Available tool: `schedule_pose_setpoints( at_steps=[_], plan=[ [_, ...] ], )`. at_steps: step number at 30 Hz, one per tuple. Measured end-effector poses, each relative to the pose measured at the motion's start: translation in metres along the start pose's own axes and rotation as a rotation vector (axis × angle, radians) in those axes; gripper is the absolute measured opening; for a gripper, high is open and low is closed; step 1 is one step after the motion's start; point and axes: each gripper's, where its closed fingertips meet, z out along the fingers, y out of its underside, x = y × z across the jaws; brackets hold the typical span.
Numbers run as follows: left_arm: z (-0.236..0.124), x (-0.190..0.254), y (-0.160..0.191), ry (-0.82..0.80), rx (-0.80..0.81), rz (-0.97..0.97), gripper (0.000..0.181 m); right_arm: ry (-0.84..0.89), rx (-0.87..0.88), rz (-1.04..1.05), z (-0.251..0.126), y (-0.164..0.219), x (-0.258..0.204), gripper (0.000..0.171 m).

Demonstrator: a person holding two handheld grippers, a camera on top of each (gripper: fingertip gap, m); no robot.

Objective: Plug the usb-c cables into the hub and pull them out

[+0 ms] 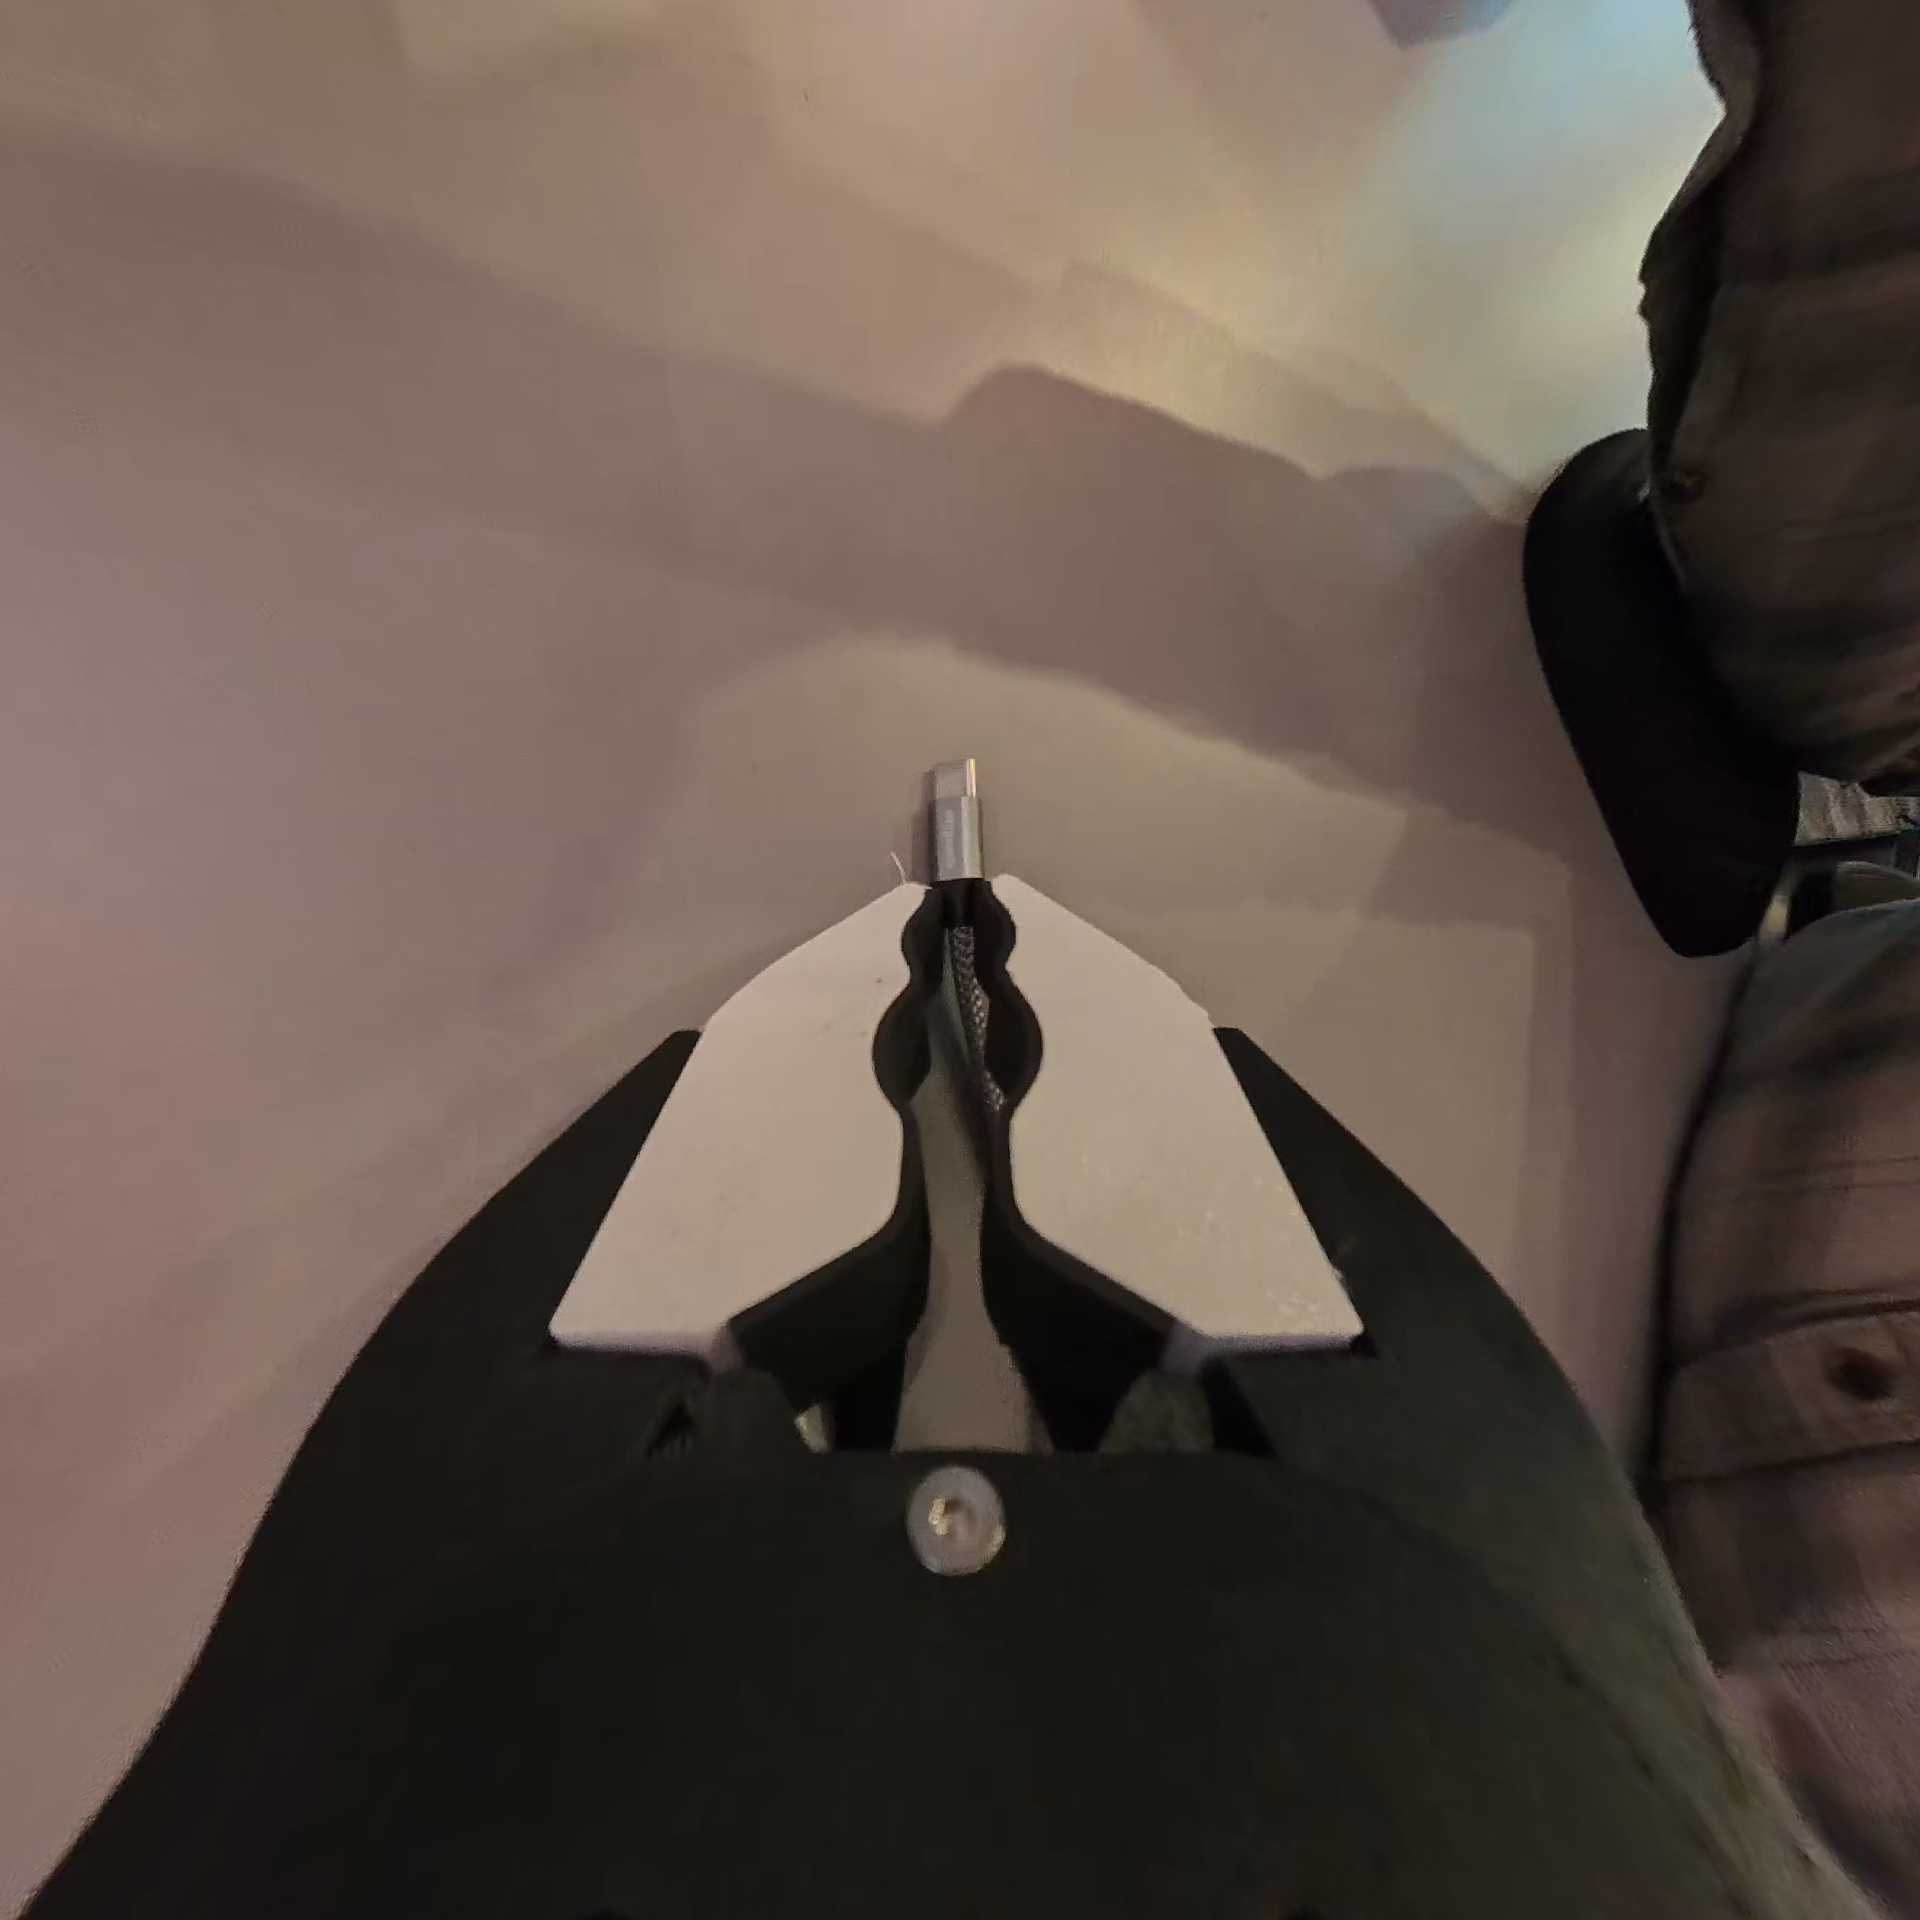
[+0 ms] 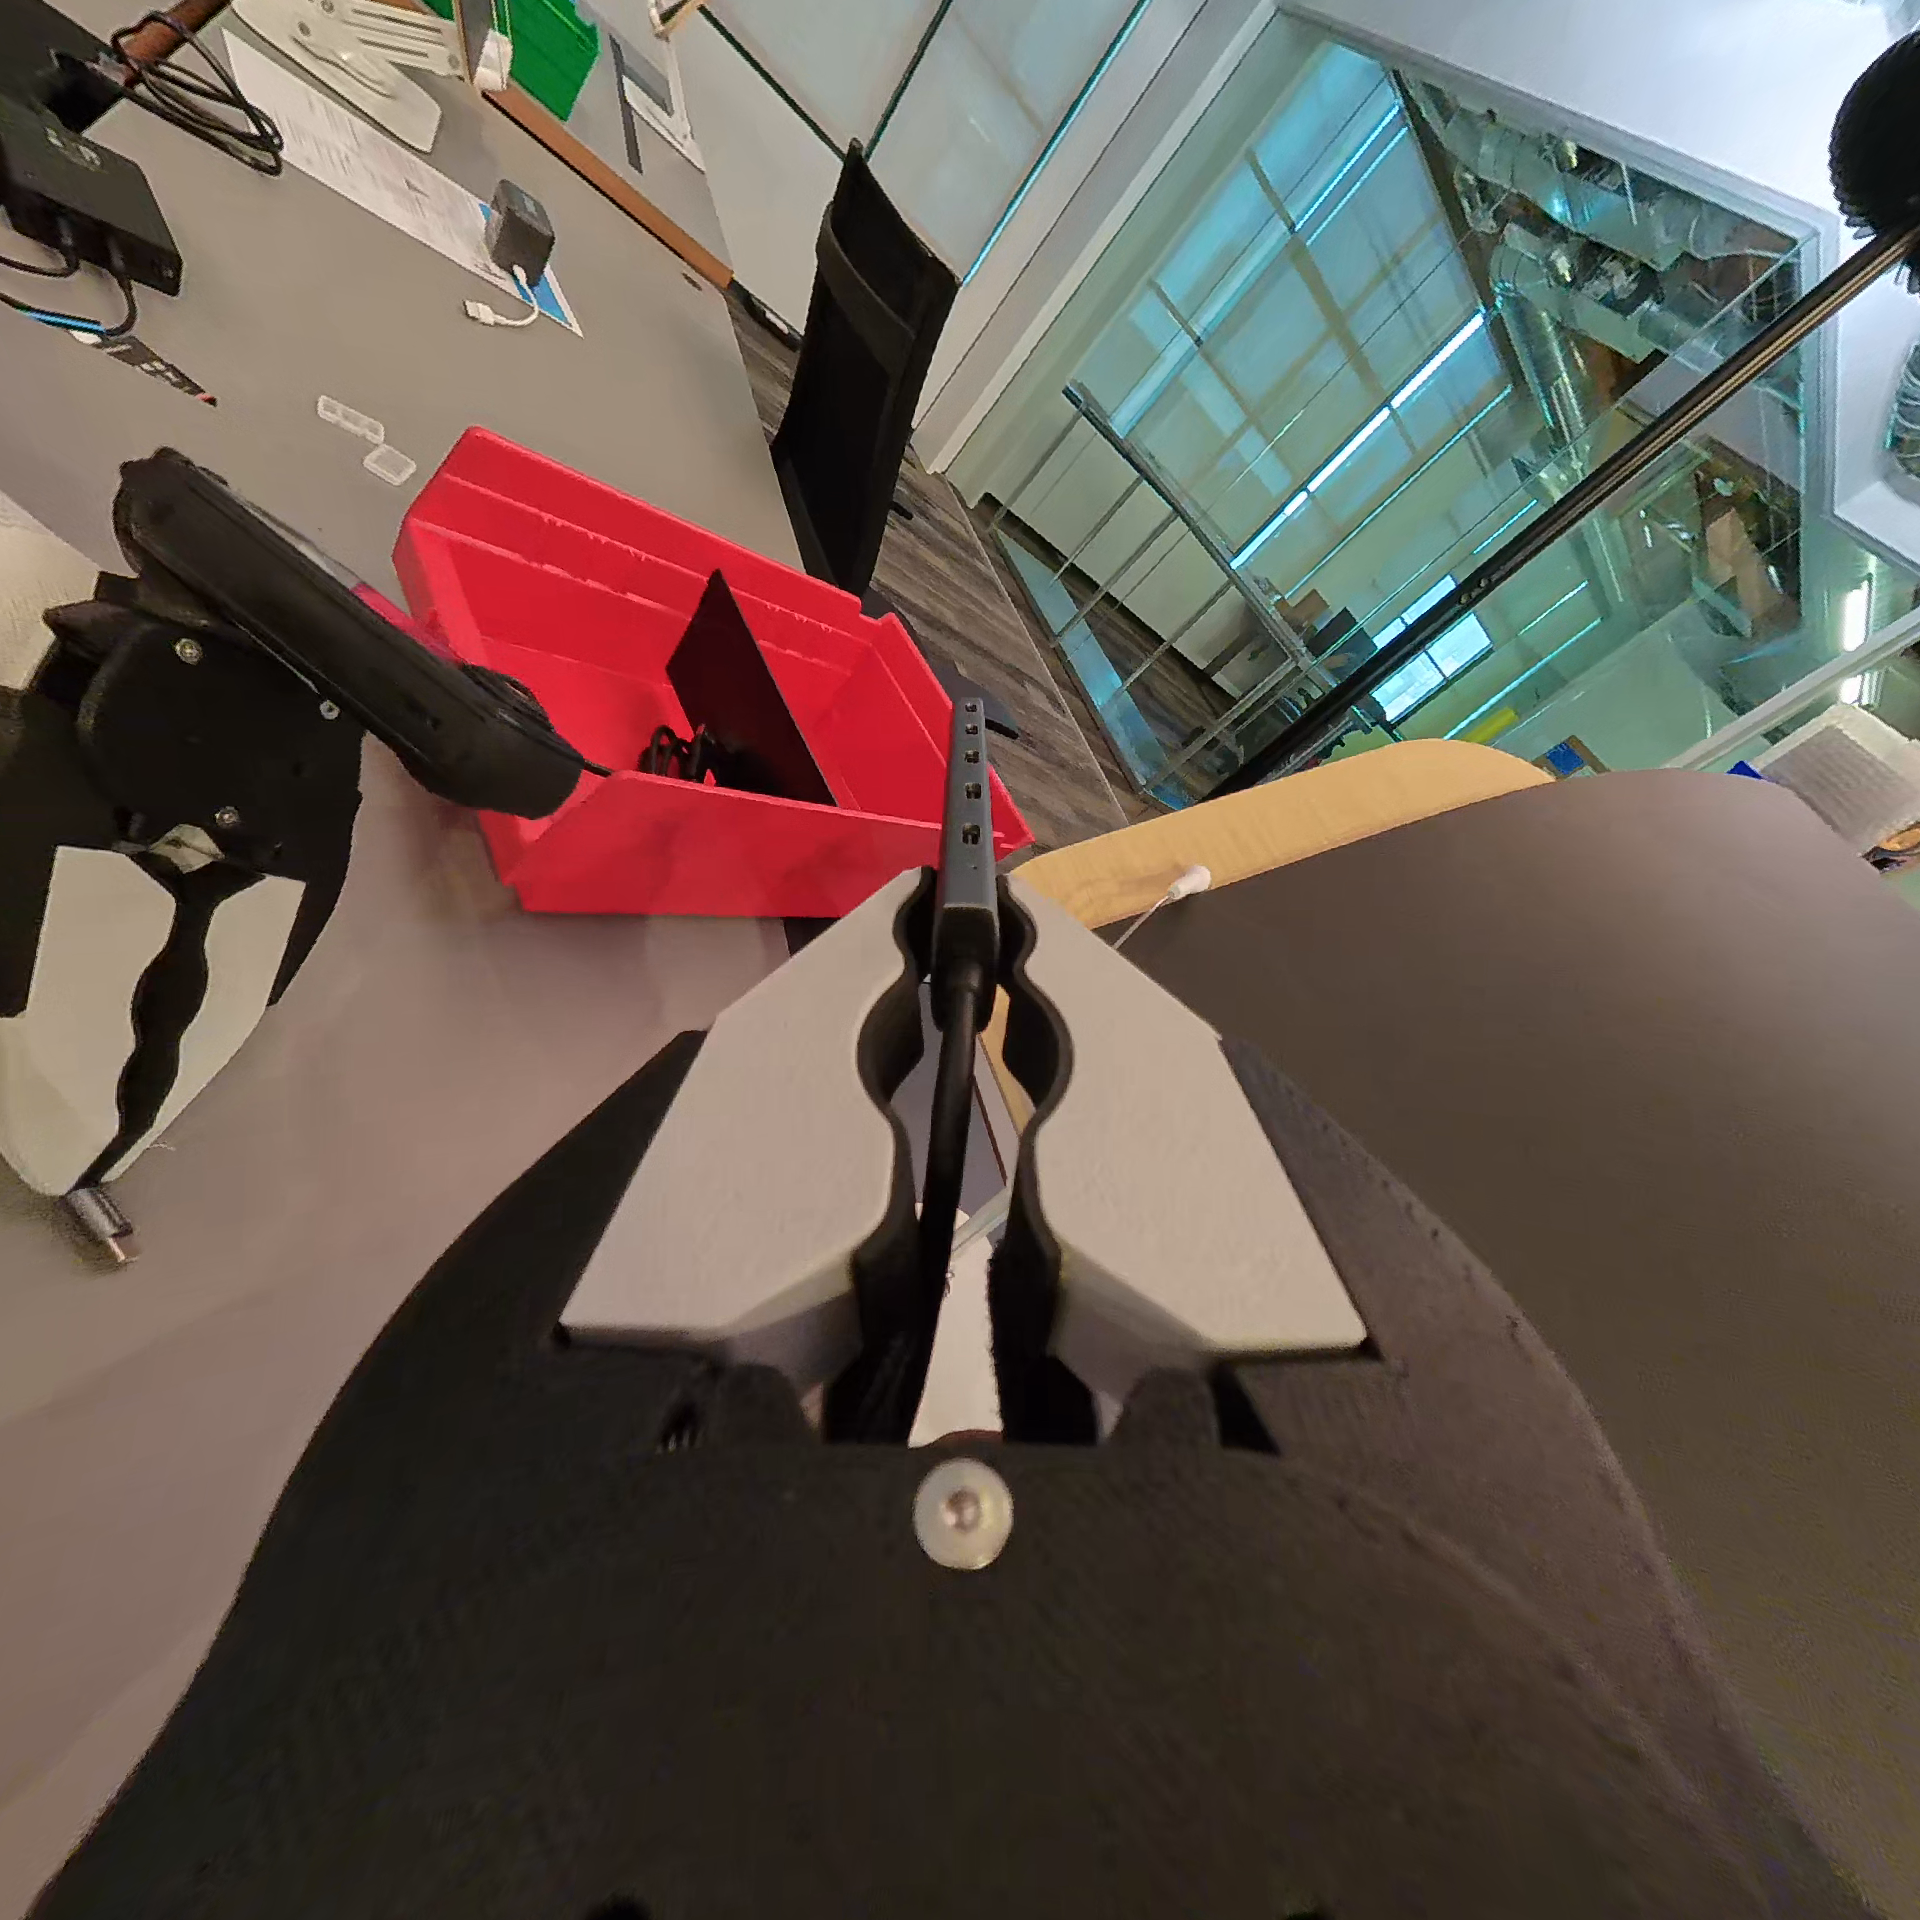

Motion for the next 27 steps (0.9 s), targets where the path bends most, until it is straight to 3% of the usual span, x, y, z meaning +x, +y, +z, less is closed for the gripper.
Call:
schedule_pose_setpoints(
  at_steps=[7, 12, 18, 21, 23, 27],
  plan=[
    [-0.007, -0.002, -0.002, -0.175, 0.025, 0.114, 0.005, -0.006, 0.008, 0.002, 0.0, -0.002, -0.002, 0.006],
    [-0.036, -0.017, -0.016, -0.514, 0.038, 0.261, 0.005, -0.006, 0.003, -0.007, 0.002, -0.003, -0.003, 0.006],
    [-0.017, -0.024, -0.004, -0.739, -0.12, 0.424, 0.005, -0.015, -0.003, -0.028, 0.005, -0.006, -0.008, 0.006],
    [-0.012, -0.026, -0.006, -0.838, -0.117, 0.499, 0.005, -0.013, 0.005, -0.032, 0.004, -0.01, -0.008, 0.006],
    [-0.011, -0.024, -0.008, -0.874, -0.112, 0.539, 0.005, -0.011, 0.009, -0.029, 0.004, -0.01, -0.007, 0.006],
    [-0.008, -0.023, -0.008, -0.76, -0.018, 0.375, 0.005, -0.009, 0.012, -0.027, 0.003, -0.011, -0.006, 0.006]
  ],
)
